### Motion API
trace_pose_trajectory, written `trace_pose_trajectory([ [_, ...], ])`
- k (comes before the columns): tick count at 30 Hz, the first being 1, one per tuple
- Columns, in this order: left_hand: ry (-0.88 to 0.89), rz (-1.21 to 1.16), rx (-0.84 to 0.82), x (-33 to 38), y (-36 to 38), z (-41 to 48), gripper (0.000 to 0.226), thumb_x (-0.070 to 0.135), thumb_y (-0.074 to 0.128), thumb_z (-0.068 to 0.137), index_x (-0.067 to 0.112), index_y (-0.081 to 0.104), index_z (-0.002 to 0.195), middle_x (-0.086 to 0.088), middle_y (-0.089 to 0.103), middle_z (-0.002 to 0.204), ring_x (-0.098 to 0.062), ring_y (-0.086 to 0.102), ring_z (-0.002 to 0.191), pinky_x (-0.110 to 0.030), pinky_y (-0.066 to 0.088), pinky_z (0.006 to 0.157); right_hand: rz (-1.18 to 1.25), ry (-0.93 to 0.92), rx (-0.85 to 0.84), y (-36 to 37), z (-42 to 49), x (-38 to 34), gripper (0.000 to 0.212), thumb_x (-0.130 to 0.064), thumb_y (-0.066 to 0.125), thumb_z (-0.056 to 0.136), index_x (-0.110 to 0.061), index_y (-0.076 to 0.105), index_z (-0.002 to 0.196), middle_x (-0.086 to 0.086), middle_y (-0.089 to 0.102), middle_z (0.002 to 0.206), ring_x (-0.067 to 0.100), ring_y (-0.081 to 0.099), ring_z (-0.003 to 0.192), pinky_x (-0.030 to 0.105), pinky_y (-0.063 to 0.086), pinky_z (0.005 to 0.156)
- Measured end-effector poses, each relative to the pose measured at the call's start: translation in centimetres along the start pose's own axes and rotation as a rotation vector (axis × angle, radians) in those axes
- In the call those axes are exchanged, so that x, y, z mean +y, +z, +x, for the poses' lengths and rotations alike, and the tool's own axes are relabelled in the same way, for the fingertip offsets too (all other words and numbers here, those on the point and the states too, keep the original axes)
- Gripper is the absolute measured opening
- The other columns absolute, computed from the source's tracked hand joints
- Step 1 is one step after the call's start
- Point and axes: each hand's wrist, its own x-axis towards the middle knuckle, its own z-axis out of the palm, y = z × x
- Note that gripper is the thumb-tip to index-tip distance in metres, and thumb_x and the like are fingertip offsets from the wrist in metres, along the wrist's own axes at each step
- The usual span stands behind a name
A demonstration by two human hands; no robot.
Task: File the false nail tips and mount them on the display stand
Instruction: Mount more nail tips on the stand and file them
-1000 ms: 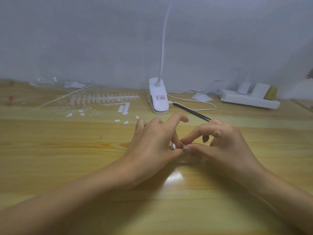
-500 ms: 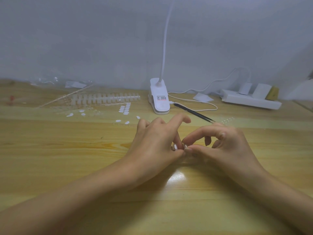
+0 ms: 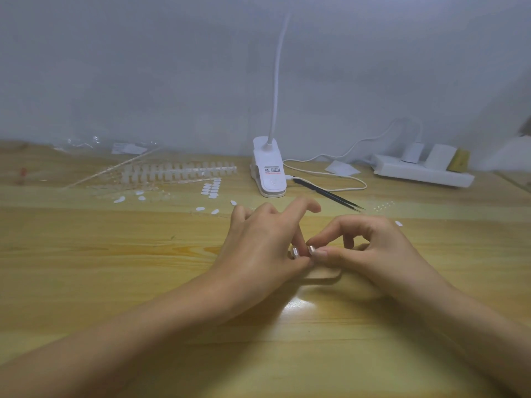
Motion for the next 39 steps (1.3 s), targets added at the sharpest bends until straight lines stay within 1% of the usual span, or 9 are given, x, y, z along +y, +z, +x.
trace_pose_trajectory([
  [8,0.028,0.019,-0.035,0.0,-0.2,0.0,0.055,0.054,0.061,0.081,0.049,0.032,0.128,0.022,0.064,0.079,0.000,0.046,0.112,-0.028,0.020,0.086,0.182,0.154,-0.094,0.2,1.1,0.6,0.014,-0.010,0.071,0.089,-0.006,0.067,0.077,-0.010,0.065,0.060,-0.001,0.044,0.043,0.006,0.032,0.044],
  [11,-0.014,-0.014,-0.240,0.1,-1.6,0.8,0.074,0.070,0.062,0.070,0.053,0.030,0.134,0.029,0.067,0.087,0.002,0.047,0.116,-0.029,0.021,0.092,0.215,0.167,-0.105,-0.3,1.4,0.7,0.012,-0.014,0.069,0.091,-0.006,0.068,0.082,-0.003,0.072,0.072,0.007,0.057,0.057,0.010,0.040,0.051],
  [13,-0.066,-0.108,-0.335,-0.7,-3.5,1.8,0.070,0.078,0.057,0.066,0.052,0.042,0.129,0.031,0.067,0.092,0.006,0.055,0.102,-0.027,0.032,0.094,0.274,0.168,-0.052,-1.1,2.0,0.7,0.014,-0.017,0.065,0.094,-0.009,0.070,0.083,-0.005,0.074,0.078,0.002,0.064,0.065,0.008,0.043,0.053],
  [15,-0.091,-0.179,-0.283,-2.1,-5.0,3.1,0.038,0.062,0.059,0.082,0.044,0.061,0.115,0.025,0.068,0.094,0.003,0.060,0.088,-0.018,0.044,0.083,0.148,0.116,-0.025,-2.2,3.1,1.1,0.015,-0.020,0.065,0.095,-0.018,0.074,0.083,-0.010,0.075,0.080,-0.004,0.058,0.062,0.004,0.039,0.052],
  [17,-0.085,-0.077,-0.198,-3.8,-5.6,4.2,0.011,0.034,0.065,0.092,0.037,0.069,0.101,0.021,0.069,0.097,0.000,0.061,0.084,-0.017,0.045,0.073,-0.072,0.082,-0.035,-2.6,4.6,1.7,0.012,-0.024,0.069,0.092,-0.029,0.076,0.083,-0.013,0.075,0.087,0.006,0.052,0.064,0.015,0.041,0.059],
  [19,-0.096,0.085,-0.208,-5.2,-4.9,4.8,0.016,0.022,0.068,0.091,0.034,0.070,0.102,0.017,0.066,0.105,-0.007,0.060,0.089,-0.027,0.047,0.082,-0.217,0.050,-0.056,-2.2,6.2,2.3,0.012,-0.022,0.071,0.090,-0.033,0.077,0.086,-0.014,0.073,0.091,0.011,0.056,0.072,0.025,0.043,0.067],
  [22,-0.118,0.188,-0.216,-6.7,-3.1,5.0,0.019,0.022,0.068,0.090,0.029,0.069,0.108,0.010,0.063,0.108,-0.013,0.057,0.097,-0.039,0.048,0.090,-0.349,0.034,-0.040,-0.4,8.2,3.1,0.008,-0.028,0.071,0.090,-0.032,0.075,0.096,-0.017,0.068,0.089,-0.002,0.056,0.074,0.026,0.040,0.068],
  [29,-0.089,0.166,-0.061,-7.2,-1.7,5.0,0.010,0.025,0.074,0.084,0.027,0.064,0.083,0.013,0.060,0.088,-0.008,0.055,0.085,-0.038,0.050,0.078,-0.339,0.035,0.059,1.4,9.5,4.4,0.010,-0.033,0.079,0.081,-0.032,0.070,0.085,-0.015,0.064,0.078,-0.006,0.052,0.067,0.032,0.044,0.067],
  [39,-0.092,0.059,-0.050,-7.6,-1.1,5.0,0.014,0.018,0.075,0.084,0.023,0.062,0.081,0.010,0.058,0.088,-0.011,0.057,0.084,-0.040,0.050,0.078,-0.260,-0.012,0.089,2.0,9.6,5.0,0.008,-0.030,0.079,0.081,-0.033,0.072,0.082,-0.017,0.067,0.078,-0.005,0.052,0.066,0.030,0.041,0.063],
])
